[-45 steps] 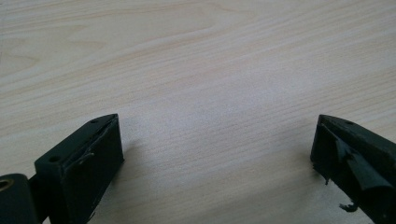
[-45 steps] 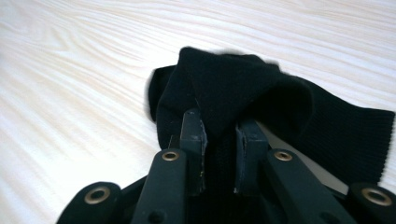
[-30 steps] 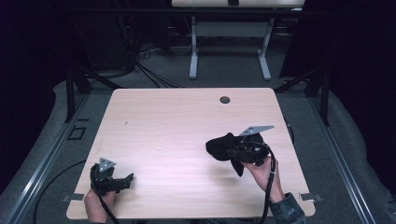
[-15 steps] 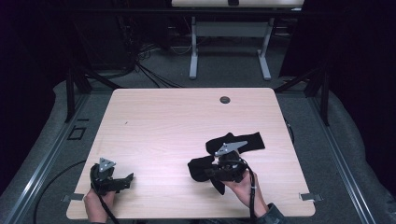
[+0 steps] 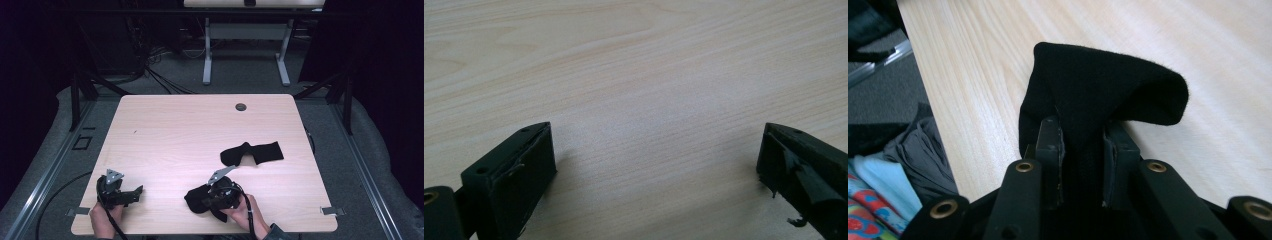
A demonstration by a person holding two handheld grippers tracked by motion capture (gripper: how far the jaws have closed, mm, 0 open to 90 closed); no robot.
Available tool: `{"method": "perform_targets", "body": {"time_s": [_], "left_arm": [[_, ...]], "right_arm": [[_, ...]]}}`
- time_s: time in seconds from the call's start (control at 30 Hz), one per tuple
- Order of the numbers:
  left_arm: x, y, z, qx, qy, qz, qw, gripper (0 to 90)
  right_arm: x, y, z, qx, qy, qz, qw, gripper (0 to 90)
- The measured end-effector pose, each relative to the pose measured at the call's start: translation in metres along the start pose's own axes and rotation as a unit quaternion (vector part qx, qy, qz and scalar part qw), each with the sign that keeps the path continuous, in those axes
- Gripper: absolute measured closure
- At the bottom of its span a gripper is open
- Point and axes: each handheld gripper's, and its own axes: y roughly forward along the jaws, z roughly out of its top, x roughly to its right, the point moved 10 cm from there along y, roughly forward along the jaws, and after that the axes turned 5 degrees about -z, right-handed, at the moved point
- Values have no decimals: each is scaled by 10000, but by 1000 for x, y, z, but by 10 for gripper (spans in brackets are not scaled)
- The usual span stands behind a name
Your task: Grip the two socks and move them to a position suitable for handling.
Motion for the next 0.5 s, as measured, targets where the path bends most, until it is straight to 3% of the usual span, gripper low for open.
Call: {"method": "perform_targets", "body": {"time_s": [0.2,0.23,0.33,0.5], "left_arm": [[0,0,0,-1,-2,-2,10000,21],[0,0,0,-1,-2,-1,10000,21],[0,0,0,0,-3,-2,10000,21],[0,0,0,1,-4,-2,10000,21]], "right_arm": [[-3,11,-5,-59,22,71,10000,560],[-1,8,-6,-130,-54,8,9999,547],[1,1,-2,68,42,7,10000,422],[10,-14,-1,194,89,-109,9997,310]]}}
